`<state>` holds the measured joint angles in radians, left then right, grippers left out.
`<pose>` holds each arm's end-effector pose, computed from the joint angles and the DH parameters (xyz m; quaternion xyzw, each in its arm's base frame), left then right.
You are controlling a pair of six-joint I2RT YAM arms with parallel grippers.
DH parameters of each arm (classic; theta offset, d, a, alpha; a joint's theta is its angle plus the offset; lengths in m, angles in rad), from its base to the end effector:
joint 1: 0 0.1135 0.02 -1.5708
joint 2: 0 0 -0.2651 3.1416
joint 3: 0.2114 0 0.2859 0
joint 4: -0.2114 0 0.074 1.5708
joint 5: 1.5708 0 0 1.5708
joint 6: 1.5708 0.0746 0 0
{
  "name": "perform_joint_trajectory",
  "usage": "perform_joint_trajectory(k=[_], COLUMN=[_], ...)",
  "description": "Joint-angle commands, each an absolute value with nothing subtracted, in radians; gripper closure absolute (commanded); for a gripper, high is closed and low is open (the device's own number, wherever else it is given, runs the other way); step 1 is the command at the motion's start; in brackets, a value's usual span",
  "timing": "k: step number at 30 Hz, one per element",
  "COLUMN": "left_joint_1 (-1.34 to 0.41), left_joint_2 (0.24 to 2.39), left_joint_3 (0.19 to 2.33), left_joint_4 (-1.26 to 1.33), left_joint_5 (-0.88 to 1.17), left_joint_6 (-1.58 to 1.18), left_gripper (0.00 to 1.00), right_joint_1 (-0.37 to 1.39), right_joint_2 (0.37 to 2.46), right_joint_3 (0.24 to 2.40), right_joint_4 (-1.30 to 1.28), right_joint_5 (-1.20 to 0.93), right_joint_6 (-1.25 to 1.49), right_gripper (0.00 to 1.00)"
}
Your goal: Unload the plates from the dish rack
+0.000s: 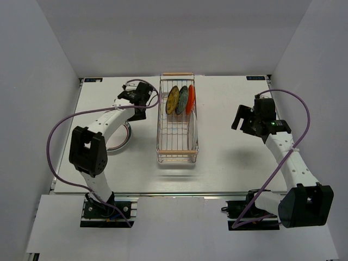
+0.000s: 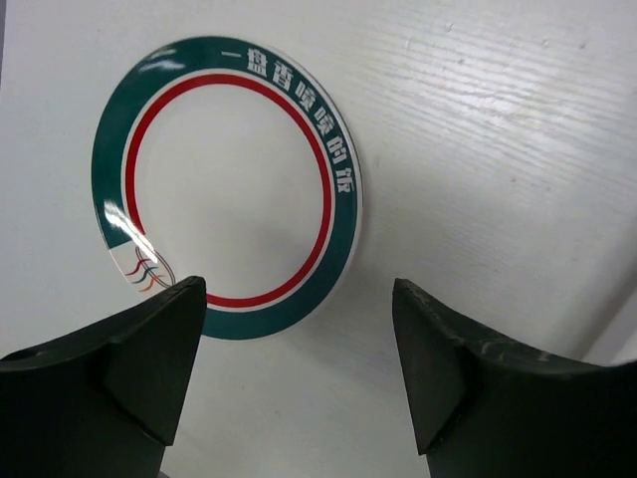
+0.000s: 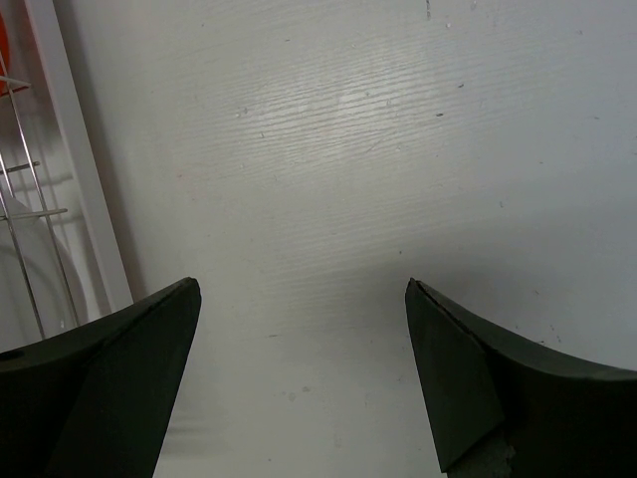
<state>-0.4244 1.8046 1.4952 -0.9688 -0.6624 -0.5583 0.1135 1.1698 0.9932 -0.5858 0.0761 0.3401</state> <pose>0.3873 -0.1247 0.2162 -0.1099 0.9303 0.2186 0.2733 0.3082 0.0294 0.2650 0.1187 0.9112 0.0543 0.3908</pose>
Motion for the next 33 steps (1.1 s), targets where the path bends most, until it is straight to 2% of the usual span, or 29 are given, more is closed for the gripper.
perform_joint_trajectory(k=[1, 2, 3, 5, 8, 9, 11, 12, 16, 25, 29, 33], left_joint_1=[-0.419, -0.419, -0.428, -0.437, -0.446, -0.446, -0.446, -0.446, -0.495, -0.632, -0.681, -0.727], left_joint_2=[1.686, 1.674, 1.64, 1.602, 1.511, 1.488, 1.441, 1.433, 1.471, 1.608, 1.629, 1.686], left_joint_3=[1.558, 1.565, 1.571, 1.572, 1.557, 1.539, 1.517, 1.494, 1.496, 1.574, 1.612, 1.654], left_joint_4=[-0.962, -0.951, -0.939, -0.872, -0.754, -0.718, -0.611, -0.576, -0.459, -0.459, -0.503, -0.586], left_joint_5=[-0.628, -0.609, -0.551, -0.476, -0.219, -0.043, 0.145, 0.331, 0.556, 0.572, 0.453, 0.351], left_joint_6=[-0.565, -0.554, -0.529, -0.493, -0.416, -0.39, -0.371, -0.374, -0.408, -0.454, -0.465, -0.471], left_gripper=[0.12, 0.03, 0.02, 0.02, 0.02, 0.02, 0.02, 0.02, 0.02, 0.02, 0.02, 0.12], right_joint_1=[0.114, 0.115, 0.115, 0.117, 0.115, 0.114, 0.115, 0.115, 0.115, 0.114, 0.115, 0.115], right_joint_2=[1.147, 1.146, 1.143, 1.14, 1.14, 1.14, 1.138, 1.137, 1.137, 1.144, 1.146, 1.146], right_joint_3=[1.039, 1.037, 1.038, 1.037, 1.037, 1.037, 1.035, 1.037, 1.037, 1.034, 1.037, 1.035], right_joint_4=[-0.591, -0.591, -0.591, -0.589, -0.589, -0.589, -0.588, -0.588, -0.589, -0.588, -0.592, -0.594], right_joint_5=[0.083, 0.081, 0.081, 0.078, 0.074, 0.072, 0.074, 0.071, 0.072, 0.075, 0.081, 0.083], right_joint_6=[0.336, 0.336, 0.334, 0.334, 0.336, 0.336, 0.337, 0.336, 0.336, 0.337, 0.337, 0.337], right_gripper=[0.11, 0.11, 0.11, 0.11, 0.11, 0.11, 0.11, 0.11, 0.11, 0.11, 0.11, 0.11])
